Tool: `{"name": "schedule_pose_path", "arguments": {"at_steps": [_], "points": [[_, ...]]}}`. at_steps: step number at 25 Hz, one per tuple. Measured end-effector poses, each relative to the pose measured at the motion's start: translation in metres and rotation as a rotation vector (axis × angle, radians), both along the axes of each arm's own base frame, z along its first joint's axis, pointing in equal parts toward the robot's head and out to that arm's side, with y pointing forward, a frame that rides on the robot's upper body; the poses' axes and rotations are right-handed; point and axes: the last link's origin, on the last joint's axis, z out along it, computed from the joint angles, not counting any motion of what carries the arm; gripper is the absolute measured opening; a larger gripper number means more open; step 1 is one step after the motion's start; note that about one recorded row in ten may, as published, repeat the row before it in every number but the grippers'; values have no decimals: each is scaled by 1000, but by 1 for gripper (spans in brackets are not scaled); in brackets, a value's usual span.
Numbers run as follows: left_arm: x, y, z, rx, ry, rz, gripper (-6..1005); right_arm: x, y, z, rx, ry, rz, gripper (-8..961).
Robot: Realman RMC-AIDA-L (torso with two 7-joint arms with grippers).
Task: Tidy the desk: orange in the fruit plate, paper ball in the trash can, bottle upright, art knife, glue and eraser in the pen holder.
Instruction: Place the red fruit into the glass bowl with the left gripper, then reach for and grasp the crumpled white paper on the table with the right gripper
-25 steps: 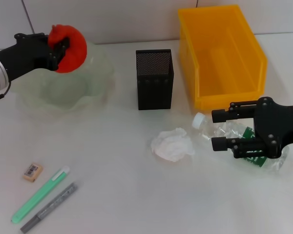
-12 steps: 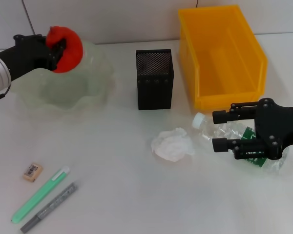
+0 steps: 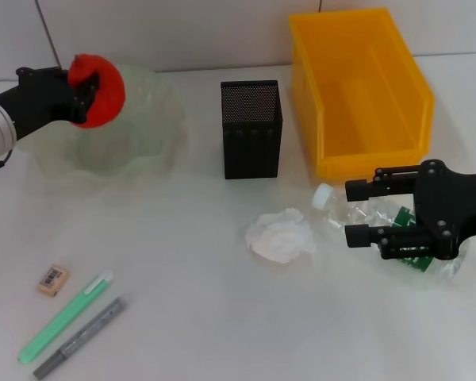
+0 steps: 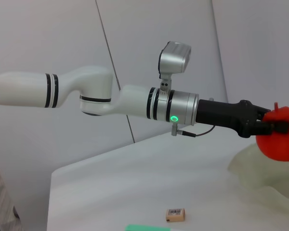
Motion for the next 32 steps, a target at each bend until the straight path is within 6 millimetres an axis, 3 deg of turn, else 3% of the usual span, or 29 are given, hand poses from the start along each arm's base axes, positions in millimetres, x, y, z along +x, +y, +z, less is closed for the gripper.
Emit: {"name": "schedule_pose_path", "arguments": {"at_steps": [6,12,23,27,32], "points": [[-1,-1,0,2,3,-8,235,0,0,0,-1,0,-1,646],[2,-3,-2,-10,-8,-26,430,0,0,0,-1,0,-1,646],[6,-3,-1,-13,-29,-32,666,0,0,0,3,1,-3,645],[16,-10,2,-51,-97,-95,862,1,0,1,7,2,-8,645],[23,-17,7,-68,-118,-152,862,4,0,4,21,10,-17,645]]}}
